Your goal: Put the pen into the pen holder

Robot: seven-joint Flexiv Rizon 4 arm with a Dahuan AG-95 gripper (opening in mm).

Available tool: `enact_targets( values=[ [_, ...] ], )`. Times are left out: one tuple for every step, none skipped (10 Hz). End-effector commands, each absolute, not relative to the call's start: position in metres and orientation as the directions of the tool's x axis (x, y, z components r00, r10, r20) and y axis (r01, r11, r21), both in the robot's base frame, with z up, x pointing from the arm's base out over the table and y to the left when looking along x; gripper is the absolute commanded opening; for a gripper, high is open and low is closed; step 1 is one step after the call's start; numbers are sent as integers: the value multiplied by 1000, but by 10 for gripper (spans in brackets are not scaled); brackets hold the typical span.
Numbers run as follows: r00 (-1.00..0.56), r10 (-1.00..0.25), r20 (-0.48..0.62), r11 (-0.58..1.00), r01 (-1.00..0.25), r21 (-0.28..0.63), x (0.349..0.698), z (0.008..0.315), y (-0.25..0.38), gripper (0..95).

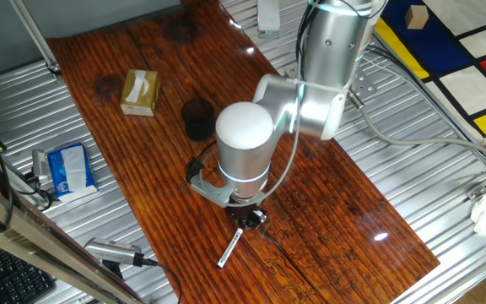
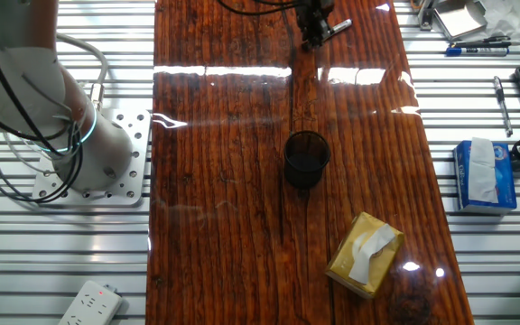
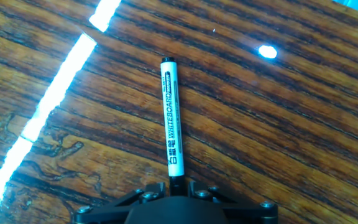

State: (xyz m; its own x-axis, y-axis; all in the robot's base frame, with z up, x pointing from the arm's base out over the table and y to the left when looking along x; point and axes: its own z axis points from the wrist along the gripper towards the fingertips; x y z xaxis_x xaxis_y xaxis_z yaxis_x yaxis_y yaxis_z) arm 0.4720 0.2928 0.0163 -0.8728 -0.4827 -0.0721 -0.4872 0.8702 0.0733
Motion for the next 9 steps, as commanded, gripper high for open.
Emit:
enact_targets(
  values=[
    [-872,-483,-77,870,-488,68,472,17,292,190],
    [-871,-485,-79,869,-490,67,472,16,292,190],
    [-870,-486,-81,869,-491,65,471,16,293,190],
    [-870,-486,-85,869,-491,64,471,14,293,190],
    [-870,-485,-87,869,-491,62,471,14,293,190],
    [-870,-486,-88,869,-491,61,471,14,293,190],
    [-870,-485,-90,869,-491,60,471,14,293,190],
    [-872,-480,-90,872,-486,57,471,14,293,0],
    [-873,-479,-91,873,-485,56,471,14,293,0]
  ],
)
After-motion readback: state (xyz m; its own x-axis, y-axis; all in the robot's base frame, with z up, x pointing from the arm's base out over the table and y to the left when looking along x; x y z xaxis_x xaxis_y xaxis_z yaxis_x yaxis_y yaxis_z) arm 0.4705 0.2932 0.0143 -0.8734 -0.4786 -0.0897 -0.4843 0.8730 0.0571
